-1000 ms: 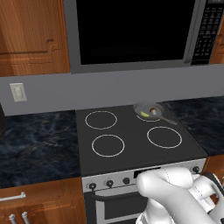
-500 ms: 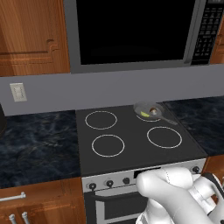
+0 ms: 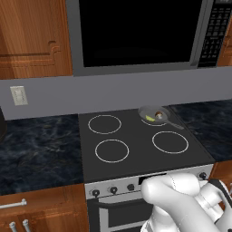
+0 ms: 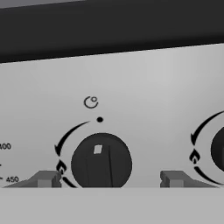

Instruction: Put the mushroom and lemon wedge in the pan. Then turn on the rear right burner and set the heat to medium.

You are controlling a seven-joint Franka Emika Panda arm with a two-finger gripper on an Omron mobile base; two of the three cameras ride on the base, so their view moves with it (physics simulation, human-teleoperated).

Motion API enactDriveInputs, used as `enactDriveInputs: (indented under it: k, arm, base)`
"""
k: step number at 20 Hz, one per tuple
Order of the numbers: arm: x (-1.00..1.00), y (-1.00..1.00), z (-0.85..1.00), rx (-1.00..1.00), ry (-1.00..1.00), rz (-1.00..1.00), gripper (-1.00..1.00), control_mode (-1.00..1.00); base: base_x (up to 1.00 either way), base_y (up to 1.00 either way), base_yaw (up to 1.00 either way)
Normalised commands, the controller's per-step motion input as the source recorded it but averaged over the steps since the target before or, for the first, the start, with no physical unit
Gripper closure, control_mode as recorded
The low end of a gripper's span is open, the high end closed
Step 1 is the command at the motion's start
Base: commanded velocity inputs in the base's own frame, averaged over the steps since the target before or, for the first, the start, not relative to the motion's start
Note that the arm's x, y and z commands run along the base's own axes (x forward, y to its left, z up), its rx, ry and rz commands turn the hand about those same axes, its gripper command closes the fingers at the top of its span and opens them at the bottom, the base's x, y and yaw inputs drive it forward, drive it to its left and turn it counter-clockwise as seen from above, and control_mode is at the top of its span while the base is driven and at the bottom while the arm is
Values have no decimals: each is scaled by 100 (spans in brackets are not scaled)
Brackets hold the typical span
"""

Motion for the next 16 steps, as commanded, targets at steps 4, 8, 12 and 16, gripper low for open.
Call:
enactDriveInputs:
  k: [4,8,12,16]
  arm:
    - [0,0,0,0,0,0,100,-100]
    - [-1,0,0,0,0,0,100,-100]
    - [-5,1,0,0,0,0,100,-100]
    - [-7,12,0,0,2,0,100,-100]
  base:
    - [0,0,0]
    - [0,0,0]
    - [0,0,0]
    - [0,0,0]
